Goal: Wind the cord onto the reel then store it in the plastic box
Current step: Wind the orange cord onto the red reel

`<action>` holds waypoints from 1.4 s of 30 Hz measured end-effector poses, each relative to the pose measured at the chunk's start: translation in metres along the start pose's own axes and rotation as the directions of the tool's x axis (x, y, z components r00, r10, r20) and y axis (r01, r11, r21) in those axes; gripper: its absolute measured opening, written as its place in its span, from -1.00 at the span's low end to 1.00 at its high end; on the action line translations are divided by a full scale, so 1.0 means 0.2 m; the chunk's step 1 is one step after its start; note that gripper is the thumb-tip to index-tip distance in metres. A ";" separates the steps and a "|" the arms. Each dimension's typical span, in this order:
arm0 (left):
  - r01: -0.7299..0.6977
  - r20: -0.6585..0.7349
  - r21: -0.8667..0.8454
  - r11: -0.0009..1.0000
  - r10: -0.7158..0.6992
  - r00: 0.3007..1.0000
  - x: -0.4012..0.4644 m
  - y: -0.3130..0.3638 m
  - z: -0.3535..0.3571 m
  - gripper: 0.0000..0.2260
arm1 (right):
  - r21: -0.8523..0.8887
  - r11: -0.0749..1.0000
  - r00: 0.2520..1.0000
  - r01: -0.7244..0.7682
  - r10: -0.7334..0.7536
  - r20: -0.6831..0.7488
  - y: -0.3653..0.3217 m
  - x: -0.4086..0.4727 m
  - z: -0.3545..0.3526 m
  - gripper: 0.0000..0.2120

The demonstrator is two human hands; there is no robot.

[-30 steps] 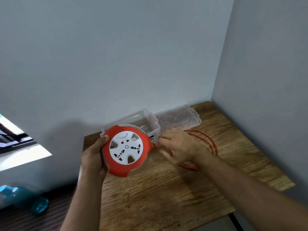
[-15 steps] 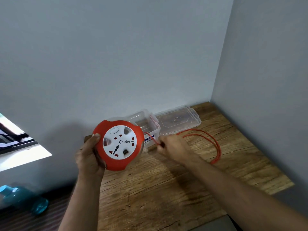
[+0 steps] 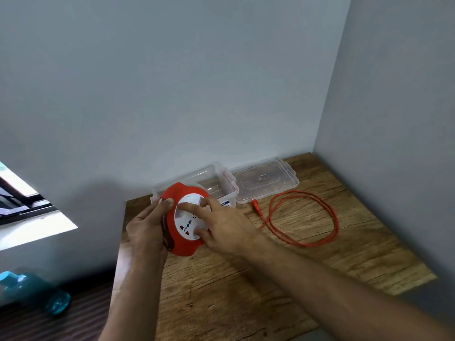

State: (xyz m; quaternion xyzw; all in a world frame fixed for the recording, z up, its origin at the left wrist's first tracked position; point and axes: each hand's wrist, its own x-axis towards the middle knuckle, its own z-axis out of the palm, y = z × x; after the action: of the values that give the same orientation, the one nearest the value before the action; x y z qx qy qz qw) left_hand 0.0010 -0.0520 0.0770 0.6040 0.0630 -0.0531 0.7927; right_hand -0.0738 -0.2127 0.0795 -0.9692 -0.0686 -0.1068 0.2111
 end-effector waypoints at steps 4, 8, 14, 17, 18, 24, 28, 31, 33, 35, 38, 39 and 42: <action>0.023 -0.027 -0.009 1.000 -0.023 0.999 0.01 -0.01 -0.01 -0.69 | -0.095 0.994 0.999 0.047 -0.044 0.031 -0.01 0.02 0.03 -0.38; 0.035 -0.028 -0.009 0.999 -0.035 0.999 0.01 -0.01 -0.01 -0.71 | -0.217 0.972 0.995 0.085 -0.070 0.076 -0.01 0.03 0.01 -0.49; -0.013 0.016 0.039 0.999 0.013 1.000 -0.04 0.00 0.04 -0.72 | -0.232 0.972 0.998 0.043 -0.029 0.062 0.00 0.03 0.01 -0.44; -0.046 0.041 0.075 0.996 0.043 0.998 -0.05 0.01 0.07 -0.73 | -0.033 0.992 0.990 -0.120 0.117 -0.080 0.01 0.00 0.07 -0.42; -0.062 0.050 0.086 0.994 0.057 0.997 -0.06 0.00 0.08 -0.74 | 0.063 0.977 0.973 -0.203 0.209 -0.100 0.00 -0.01 0.09 -0.41; -0.182 0.143 0.184 0.966 0.157 0.977 -0.14 -0.05 0.14 -0.76 | 0.813 -0.098 0.550 -0.574 0.689 0.472 -0.13 0.00 0.08 -0.55; -0.112 0.028 0.147 0.983 0.109 0.994 -0.12 -0.06 0.14 -0.80 | 0.781 0.010 0.636 -0.625 0.587 0.501 -0.06 -0.04 0.00 -0.57; 0.021 -0.043 0.081 0.997 -0.018 0.999 -0.10 -0.04 0.12 -0.79 | 0.351 0.819 0.870 -0.453 0.492 -0.025 0.09 -0.09 -0.01 -0.77; 0.070 -0.041 0.075 0.995 -0.067 0.997 -0.09 -0.02 0.12 -0.80 | -0.098 0.992 0.992 -0.075 0.063 -0.112 0.20 -0.11 -0.02 -0.72; 0.126 -0.019 0.077 0.989 -0.125 0.992 -0.08 0.01 0.12 -0.90 | -0.313 0.903 0.953 0.295 -0.255 0.160 0.29 -0.10 -0.02 -0.52; 0.206 0.010 0.128 0.970 -0.209 0.978 -0.06 0.04 0.13 -0.91 | -0.389 0.785 0.869 0.483 -0.376 0.321 0.34 -0.09 -0.03 -0.34; 0.212 0.024 0.153 0.965 -0.218 0.976 -0.06 0.04 0.13 -0.88 | -0.398 0.768 0.862 0.502 -0.404 0.307 0.34 -0.09 -0.03 -0.32; 0.211 0.040 0.185 0.960 -0.222 0.974 -0.07 0.05 0.13 -0.86 | -0.419 0.731 0.841 0.539 -0.447 0.304 0.31 -0.07 -0.01 -0.34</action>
State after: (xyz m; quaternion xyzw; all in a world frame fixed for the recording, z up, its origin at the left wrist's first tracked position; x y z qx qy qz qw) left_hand -0.0098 -0.0743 0.0950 0.6606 0.0995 -0.1631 0.7261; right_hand -0.0772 -0.2715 0.0538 -0.9420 -0.3139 -0.0839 -0.0841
